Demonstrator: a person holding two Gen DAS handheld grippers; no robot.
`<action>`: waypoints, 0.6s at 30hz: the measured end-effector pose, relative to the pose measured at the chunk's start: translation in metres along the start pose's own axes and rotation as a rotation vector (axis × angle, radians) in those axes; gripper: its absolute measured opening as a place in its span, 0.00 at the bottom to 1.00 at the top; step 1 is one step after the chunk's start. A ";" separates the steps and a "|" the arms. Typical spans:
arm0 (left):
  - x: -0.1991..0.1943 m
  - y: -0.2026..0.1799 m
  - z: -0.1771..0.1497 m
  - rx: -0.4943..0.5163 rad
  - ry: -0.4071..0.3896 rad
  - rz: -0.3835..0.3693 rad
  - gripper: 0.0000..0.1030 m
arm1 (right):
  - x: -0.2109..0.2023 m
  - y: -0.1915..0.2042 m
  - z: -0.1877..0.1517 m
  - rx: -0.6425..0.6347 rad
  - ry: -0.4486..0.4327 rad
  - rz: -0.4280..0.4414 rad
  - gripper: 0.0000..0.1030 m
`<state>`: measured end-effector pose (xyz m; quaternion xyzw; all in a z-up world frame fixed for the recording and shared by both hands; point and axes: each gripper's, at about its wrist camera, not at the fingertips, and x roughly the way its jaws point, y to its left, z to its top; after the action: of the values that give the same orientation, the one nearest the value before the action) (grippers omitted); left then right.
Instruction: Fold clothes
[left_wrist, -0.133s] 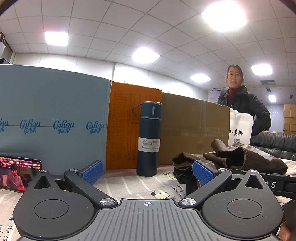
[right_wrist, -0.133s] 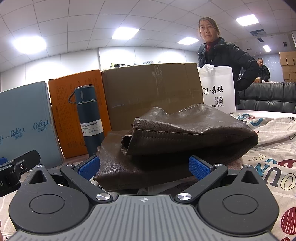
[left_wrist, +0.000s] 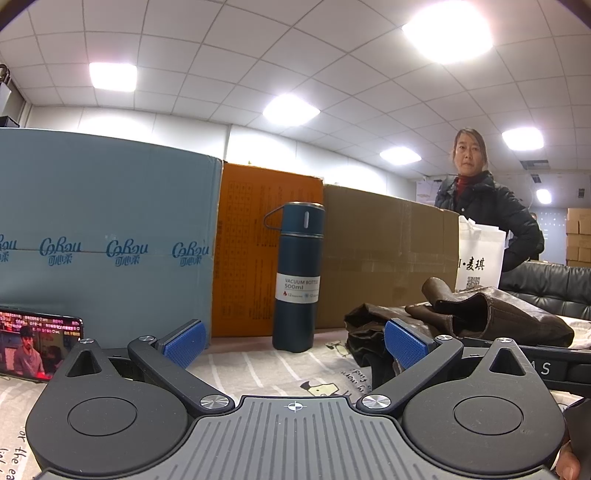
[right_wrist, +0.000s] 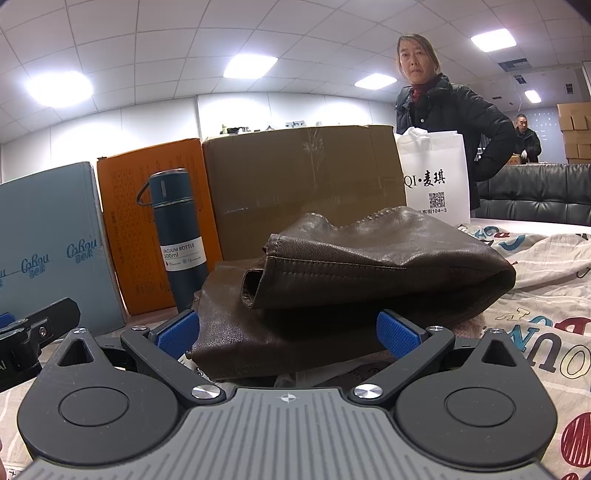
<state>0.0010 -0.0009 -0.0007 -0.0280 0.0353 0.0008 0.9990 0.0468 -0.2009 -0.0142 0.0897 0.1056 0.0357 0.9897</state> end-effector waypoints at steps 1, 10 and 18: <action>0.001 0.000 0.001 0.000 0.000 0.000 1.00 | 0.000 0.000 0.000 0.009 0.017 -0.002 1.00; 0.001 -0.001 -0.002 -0.009 -0.002 0.001 1.00 | 0.004 -0.002 0.000 -0.001 0.003 0.005 1.00; 0.001 0.002 -0.001 -0.021 -0.002 0.004 1.00 | -0.002 -0.001 0.001 -0.009 -0.007 0.009 1.00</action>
<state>0.0015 0.0006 -0.0017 -0.0384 0.0341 0.0030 0.9987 0.0446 -0.2024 -0.0132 0.0860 0.1015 0.0404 0.9903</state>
